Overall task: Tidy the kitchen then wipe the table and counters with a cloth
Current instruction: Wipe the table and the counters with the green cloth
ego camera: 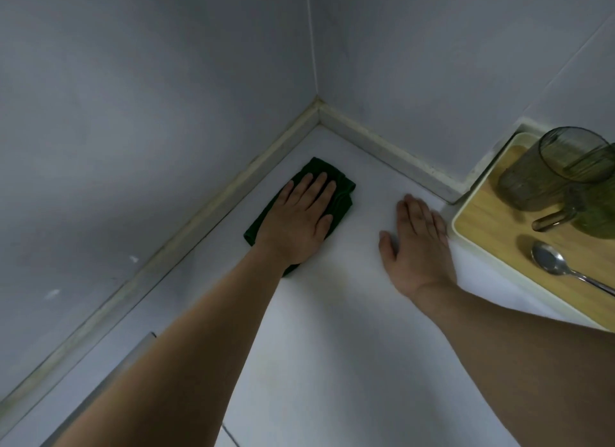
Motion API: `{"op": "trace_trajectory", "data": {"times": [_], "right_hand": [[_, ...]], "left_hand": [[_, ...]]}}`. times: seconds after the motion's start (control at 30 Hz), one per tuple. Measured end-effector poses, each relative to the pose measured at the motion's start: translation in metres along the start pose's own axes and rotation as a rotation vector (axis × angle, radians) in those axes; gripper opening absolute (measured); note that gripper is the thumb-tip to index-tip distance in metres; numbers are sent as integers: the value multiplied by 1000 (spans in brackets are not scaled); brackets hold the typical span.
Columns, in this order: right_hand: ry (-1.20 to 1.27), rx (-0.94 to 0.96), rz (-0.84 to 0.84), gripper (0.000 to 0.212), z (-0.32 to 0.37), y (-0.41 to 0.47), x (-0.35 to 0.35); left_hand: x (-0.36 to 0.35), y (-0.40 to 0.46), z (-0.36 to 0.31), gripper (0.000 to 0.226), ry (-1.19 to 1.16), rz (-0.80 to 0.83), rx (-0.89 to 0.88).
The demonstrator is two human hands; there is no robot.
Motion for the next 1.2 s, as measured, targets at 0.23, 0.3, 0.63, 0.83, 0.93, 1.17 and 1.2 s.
{"op": "trace_trajectory", "data": {"times": [0.23, 0.3, 0.63, 0.83, 0.93, 1.17, 1.2], "right_hand": [[-6, -19, -6, 75, 6, -7, 3], [4, -50, -44, 71, 12, -19, 6], [51, -157, -42, 71, 38, -127, -17], [24, -168, -66, 67, 37, -126, -23], [23, -164, -71, 67, 37, -126, -23], [17, -167, -66, 59, 39, -127, -22], [13, -170, -65, 59, 38, -128, -23]], "left_hand": [[-7, -80, 7, 67, -52, 77, 51], [-11, -99, 12, 67, -37, 90, 62], [-28, -187, 33, 61, -32, 105, 80], [-32, -190, 38, 61, -57, 36, 88], [-32, -190, 36, 61, -60, 21, 98], [-31, -202, 14, 63, -81, -3, 115], [-31, -205, 7, 62, -80, -7, 104]]}}
Point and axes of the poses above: each hand's wrist, its own y-axis towards the middle knuckle, its own x-axis out of the back of the hand, z = x × y, the point moved 5 cm from there along y, towards the middle knuckle, and after that the axes turned 10 degrees about y, right-handed, at the moved point
